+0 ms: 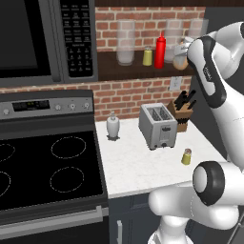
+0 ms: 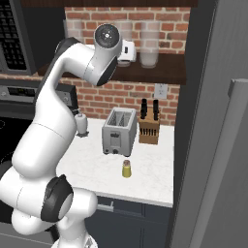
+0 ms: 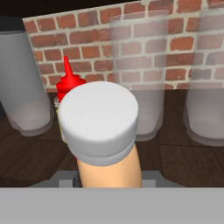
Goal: Put the shaker and condiment bottle from the counter next to their counterparts in the cabinet.
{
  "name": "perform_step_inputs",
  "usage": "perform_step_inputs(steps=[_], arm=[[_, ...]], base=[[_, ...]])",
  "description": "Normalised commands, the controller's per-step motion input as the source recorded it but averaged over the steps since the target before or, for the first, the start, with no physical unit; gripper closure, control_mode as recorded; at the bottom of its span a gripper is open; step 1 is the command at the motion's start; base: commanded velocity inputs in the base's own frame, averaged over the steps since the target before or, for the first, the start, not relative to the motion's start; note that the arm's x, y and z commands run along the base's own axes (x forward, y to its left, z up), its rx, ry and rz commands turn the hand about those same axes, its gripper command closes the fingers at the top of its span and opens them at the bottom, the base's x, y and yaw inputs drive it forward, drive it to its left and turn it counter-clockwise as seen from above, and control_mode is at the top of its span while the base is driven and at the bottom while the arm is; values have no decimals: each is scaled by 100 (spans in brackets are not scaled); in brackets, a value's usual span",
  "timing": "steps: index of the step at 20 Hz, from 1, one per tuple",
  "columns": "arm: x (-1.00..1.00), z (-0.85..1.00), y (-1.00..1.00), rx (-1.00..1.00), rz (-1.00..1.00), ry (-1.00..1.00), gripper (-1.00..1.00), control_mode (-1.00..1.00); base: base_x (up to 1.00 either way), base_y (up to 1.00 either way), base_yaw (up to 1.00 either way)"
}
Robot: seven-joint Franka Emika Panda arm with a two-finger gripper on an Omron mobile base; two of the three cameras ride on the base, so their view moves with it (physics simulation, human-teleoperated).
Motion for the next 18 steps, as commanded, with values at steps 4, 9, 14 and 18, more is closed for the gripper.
perform_step_inputs(steps=[4, 9, 14, 18], arm=[[6, -3, 0, 0, 0, 0, 100, -100], [6, -7, 0, -1, 0, -2, 100, -100], [10, -8, 0, -2, 0, -4, 100, -100], [12, -7, 0, -2, 0, -5, 100, -100]], base=[[0, 0, 0], [0, 0, 0], [0, 0, 0], [0, 0, 0]])
